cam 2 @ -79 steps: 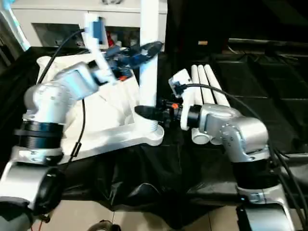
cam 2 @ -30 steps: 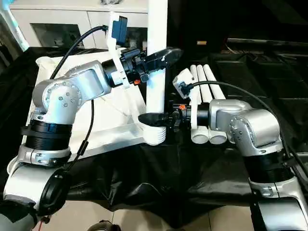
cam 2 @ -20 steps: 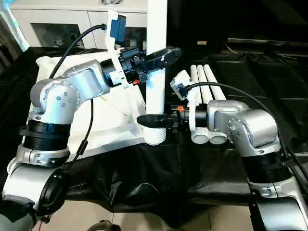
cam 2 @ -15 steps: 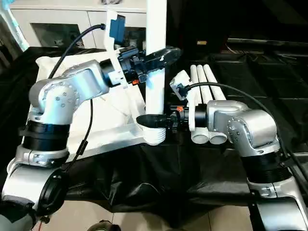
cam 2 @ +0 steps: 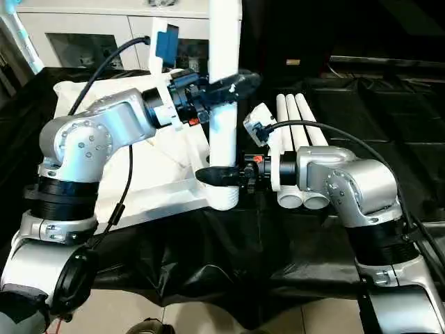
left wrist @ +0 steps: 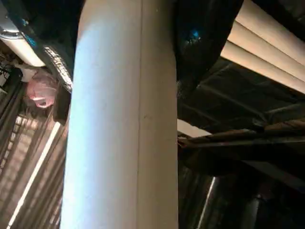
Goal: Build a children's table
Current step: Pick table leg
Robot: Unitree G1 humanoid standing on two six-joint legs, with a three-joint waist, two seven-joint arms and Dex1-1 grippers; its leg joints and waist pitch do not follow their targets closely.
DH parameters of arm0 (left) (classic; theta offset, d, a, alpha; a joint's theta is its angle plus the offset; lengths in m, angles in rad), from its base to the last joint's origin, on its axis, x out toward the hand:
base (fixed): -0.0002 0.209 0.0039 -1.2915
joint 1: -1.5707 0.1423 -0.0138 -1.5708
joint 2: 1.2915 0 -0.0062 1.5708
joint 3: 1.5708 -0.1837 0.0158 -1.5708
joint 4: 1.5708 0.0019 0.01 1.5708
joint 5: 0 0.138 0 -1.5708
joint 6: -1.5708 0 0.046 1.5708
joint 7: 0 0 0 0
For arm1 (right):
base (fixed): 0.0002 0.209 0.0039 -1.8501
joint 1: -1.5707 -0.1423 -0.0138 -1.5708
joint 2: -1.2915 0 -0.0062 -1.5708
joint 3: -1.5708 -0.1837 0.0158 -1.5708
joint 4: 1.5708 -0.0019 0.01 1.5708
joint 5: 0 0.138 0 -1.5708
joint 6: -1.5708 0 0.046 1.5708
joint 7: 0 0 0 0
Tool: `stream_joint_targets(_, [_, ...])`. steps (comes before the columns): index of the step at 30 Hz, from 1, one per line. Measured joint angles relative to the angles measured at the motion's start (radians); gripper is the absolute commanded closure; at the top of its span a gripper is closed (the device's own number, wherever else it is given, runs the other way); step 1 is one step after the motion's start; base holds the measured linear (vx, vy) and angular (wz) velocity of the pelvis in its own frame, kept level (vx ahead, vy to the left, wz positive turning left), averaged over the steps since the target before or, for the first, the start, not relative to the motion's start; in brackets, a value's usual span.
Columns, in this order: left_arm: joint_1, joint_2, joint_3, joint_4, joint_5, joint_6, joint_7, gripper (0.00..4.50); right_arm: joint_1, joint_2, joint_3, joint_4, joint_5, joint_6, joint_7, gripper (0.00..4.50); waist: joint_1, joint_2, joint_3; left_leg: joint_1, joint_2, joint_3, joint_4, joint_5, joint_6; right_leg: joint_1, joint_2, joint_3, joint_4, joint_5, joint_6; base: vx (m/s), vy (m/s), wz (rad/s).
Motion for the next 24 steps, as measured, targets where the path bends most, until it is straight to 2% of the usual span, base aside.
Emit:
stream_joint_targets(12, [0.000, 0.001, -0.004, 0.000, 0.002, 0.001, -0.016, 2.68, 0.000, -0.002, 0.000, 0.001, 0.005, -0.001, 0.013, 1.46, 0.000, 0.000, 0.000, 0.000, 0.000, 0.000, 0.000, 0.000, 0.000, 0.000, 0.000, 0.000, 0.000, 0.000, 0.000, 0.000, 0.000, 0.00])
stream_joint_targets(13, [0.000, 0.001, -0.004, 0.000, 0.002, 0.001, -0.017, 2.68, 0.000, -0.002, 0.000, 0.001, 0.004, -0.001, 0.013, 1.74, 0.000, 0.000, 0.000, 0.000, 0.000, 0.000, 0.000, 0.000, 0.000, 0.000, 0.000, 0.000, 0.000, 0.000, 0.000, 0.000, 0.000, 0.00])
stream_joint_targets(16, [0.000, 0.003, -0.005, 0.000, 0.003, -0.001, -0.017, 2.68, 0.000, -0.002, 0.001, 0.000, 0.005, -0.001, 0.019, 1.83, 0.000, 0.000, 0.000, 0.000, 0.000, 0.000, 0.000, 0.000, 0.000, 0.000, 0.000, 0.000, 0.000, 0.000, 0.000, 0.000, 0.000, 0.00])
stream_joint_targets(18, [0.000, 0.004, -0.007, 0.000, 0.004, -0.003, -0.019, 2.68, 0.000, -0.002, 0.002, 0.000, 0.005, -0.001, 0.019, 2.16, 0.000, 0.000, 0.000, 0.000, 0.000, 0.000, 0.000, 0.000, 0.000, 0.000, 0.000, 0.000, 0.000, 0.000, 0.000, 0.000, 0.000, 0.00])
stream_joint_targets(24, [0.000, 0.006, -0.009, 0.000, 0.011, -0.009, -0.019, 2.68, 0.000, -0.001, 0.004, -0.001, 0.005, -0.001, 0.019, 2.54, 0.001, 0.000, 0.000, 0.000, 0.000, 0.000, 0.000, 0.000, 0.000, 0.000, 0.000, 0.000, 0.000, 0.000, 0.000, 0.000, 0.000, 0.00])
